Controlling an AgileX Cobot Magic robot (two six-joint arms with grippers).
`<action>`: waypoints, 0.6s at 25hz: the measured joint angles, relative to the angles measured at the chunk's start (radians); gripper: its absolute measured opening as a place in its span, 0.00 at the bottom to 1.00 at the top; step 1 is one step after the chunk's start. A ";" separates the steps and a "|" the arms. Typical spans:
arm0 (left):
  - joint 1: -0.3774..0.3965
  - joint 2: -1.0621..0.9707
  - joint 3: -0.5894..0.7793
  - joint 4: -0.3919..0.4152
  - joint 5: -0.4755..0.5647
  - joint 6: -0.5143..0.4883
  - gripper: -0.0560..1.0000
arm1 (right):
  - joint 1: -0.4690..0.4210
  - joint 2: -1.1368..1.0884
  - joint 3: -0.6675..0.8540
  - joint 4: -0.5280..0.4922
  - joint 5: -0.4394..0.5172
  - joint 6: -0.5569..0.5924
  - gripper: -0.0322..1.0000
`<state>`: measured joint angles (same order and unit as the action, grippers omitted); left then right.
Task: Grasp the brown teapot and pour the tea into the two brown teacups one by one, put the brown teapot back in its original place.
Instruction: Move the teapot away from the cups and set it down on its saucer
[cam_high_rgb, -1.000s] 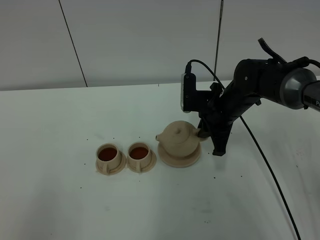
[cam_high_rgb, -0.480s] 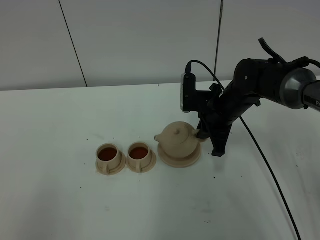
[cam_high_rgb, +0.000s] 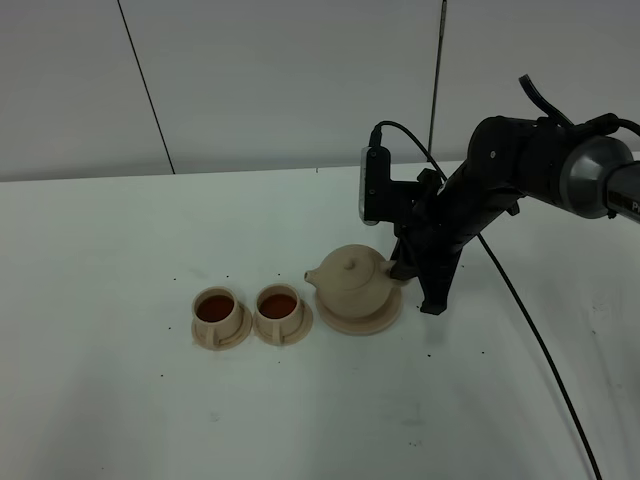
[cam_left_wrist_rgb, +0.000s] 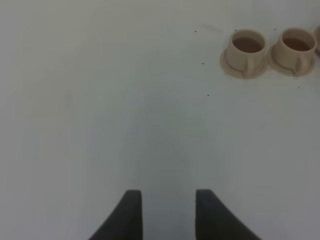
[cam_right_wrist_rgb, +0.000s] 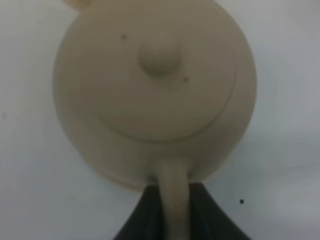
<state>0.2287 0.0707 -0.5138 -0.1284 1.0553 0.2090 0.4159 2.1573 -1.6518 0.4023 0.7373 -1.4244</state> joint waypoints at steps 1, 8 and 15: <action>0.000 0.000 0.000 0.000 0.000 0.000 0.36 | 0.000 0.000 0.000 0.000 0.000 0.001 0.12; 0.000 0.000 0.000 0.000 0.000 0.000 0.36 | 0.000 0.000 0.000 0.008 0.000 0.000 0.12; 0.000 0.000 0.000 0.000 0.000 0.000 0.36 | 0.000 0.000 0.000 0.008 0.000 0.000 0.12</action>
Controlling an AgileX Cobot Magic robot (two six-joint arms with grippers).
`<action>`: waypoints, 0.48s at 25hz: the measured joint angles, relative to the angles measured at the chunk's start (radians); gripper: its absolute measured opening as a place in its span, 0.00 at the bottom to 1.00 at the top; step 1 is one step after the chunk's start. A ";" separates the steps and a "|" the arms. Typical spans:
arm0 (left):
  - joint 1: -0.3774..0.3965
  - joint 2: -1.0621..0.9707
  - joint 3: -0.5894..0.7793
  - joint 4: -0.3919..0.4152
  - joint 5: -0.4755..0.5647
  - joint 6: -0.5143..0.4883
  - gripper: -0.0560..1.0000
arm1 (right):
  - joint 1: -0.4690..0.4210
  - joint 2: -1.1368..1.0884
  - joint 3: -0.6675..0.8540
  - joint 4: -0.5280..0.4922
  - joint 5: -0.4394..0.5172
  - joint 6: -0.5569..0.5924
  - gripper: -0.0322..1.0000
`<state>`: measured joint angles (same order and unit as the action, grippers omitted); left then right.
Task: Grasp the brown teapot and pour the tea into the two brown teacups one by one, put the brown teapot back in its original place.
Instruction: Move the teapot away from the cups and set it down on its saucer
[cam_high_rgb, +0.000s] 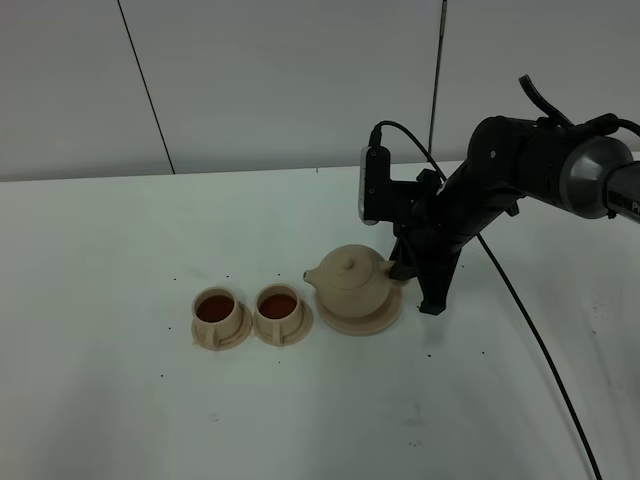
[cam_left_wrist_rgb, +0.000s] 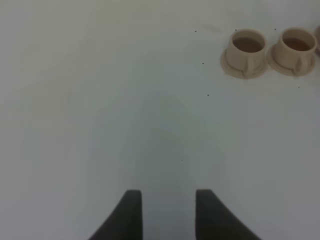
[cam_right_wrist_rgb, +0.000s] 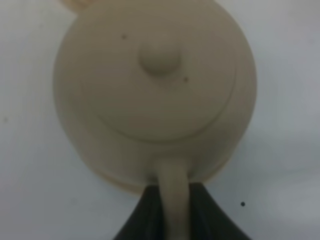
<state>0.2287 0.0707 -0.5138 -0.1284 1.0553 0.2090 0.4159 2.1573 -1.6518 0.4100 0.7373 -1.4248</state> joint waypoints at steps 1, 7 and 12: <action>0.000 0.000 0.000 0.000 0.000 0.000 0.36 | 0.000 0.000 0.000 0.000 0.000 0.000 0.12; 0.000 0.000 0.000 0.000 0.000 0.000 0.36 | 0.000 0.000 0.000 0.000 -0.001 -0.002 0.12; 0.000 0.000 0.000 0.000 0.000 0.000 0.36 | 0.000 0.000 0.000 0.000 -0.004 -0.002 0.12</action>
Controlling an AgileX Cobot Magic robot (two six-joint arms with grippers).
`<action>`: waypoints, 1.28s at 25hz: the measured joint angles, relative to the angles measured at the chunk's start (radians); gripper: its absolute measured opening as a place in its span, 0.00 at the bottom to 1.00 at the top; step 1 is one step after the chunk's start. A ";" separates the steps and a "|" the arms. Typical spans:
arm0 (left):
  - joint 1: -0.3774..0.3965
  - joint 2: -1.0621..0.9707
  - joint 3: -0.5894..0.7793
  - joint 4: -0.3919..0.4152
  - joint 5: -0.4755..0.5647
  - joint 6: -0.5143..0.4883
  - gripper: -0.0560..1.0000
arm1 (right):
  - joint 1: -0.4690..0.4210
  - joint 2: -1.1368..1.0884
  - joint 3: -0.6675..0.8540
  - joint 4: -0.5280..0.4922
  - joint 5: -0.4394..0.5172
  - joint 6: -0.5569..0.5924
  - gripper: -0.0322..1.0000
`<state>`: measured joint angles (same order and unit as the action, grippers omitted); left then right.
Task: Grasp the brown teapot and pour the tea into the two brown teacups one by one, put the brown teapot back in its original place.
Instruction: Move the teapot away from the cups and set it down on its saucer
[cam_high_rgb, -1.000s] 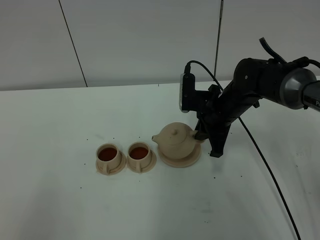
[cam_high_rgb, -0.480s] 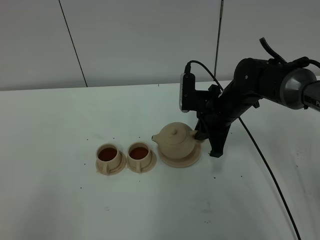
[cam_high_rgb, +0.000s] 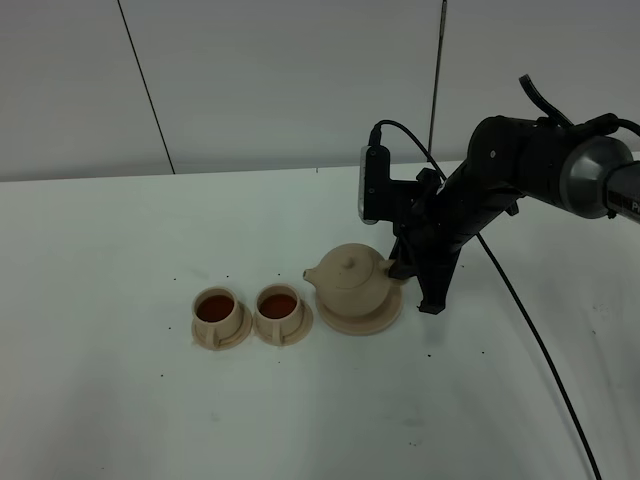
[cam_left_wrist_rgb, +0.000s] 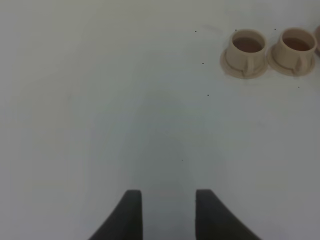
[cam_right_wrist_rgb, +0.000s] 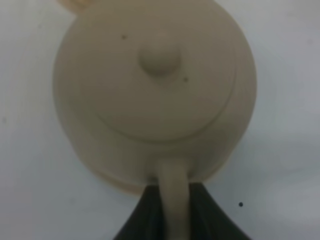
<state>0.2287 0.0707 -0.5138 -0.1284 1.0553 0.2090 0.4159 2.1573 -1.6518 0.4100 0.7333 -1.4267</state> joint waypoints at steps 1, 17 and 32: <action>0.000 0.000 0.000 0.000 0.000 0.000 0.36 | 0.000 0.003 0.000 0.000 0.000 0.000 0.12; 0.000 0.000 0.000 0.000 0.000 0.000 0.36 | 0.000 0.018 0.000 0.001 -0.018 0.000 0.12; 0.000 0.000 0.000 0.000 0.000 0.000 0.36 | 0.000 0.018 0.000 0.001 -0.014 0.006 0.12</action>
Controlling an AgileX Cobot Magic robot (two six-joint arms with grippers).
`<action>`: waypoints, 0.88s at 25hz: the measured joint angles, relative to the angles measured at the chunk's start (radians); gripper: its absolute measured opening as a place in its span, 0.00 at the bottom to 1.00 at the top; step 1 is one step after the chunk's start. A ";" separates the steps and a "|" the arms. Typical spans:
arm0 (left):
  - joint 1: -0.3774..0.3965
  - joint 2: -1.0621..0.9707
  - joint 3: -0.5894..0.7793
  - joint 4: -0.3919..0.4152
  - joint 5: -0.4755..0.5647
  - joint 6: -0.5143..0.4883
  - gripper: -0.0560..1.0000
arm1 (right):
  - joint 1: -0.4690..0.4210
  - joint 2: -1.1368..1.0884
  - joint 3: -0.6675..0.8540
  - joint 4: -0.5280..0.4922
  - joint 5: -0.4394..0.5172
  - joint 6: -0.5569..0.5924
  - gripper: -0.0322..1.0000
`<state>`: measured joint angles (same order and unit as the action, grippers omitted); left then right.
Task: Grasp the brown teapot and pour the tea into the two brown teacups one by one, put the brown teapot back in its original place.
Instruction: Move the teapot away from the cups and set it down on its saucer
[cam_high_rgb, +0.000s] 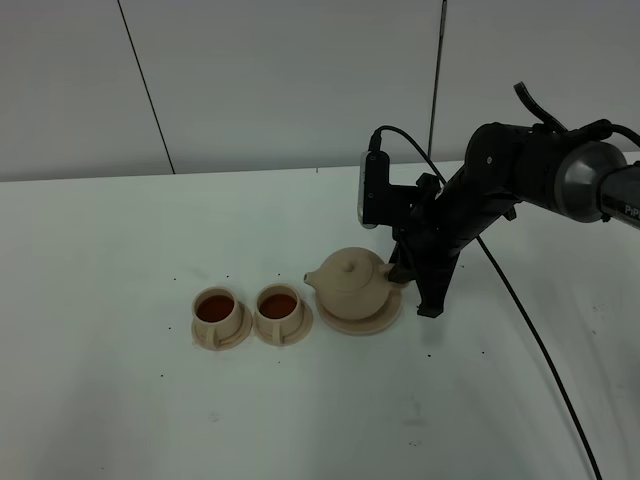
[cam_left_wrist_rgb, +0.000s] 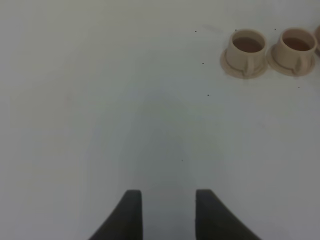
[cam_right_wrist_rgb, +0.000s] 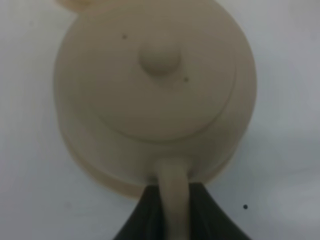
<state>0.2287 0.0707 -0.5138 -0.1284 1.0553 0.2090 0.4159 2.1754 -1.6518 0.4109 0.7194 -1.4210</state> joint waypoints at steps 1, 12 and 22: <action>0.000 0.000 0.000 0.000 0.000 0.000 0.36 | 0.000 0.000 0.000 0.000 0.000 0.000 0.12; 0.000 0.000 0.000 0.000 0.000 0.000 0.36 | 0.000 0.000 0.000 -0.001 0.002 0.001 0.12; 0.000 0.000 0.000 0.000 0.000 0.000 0.36 | 0.000 0.000 0.046 0.006 -0.042 -0.001 0.12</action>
<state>0.2287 0.0707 -0.5138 -0.1284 1.0553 0.2090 0.4159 2.1754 -1.6053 0.4165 0.6774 -1.4220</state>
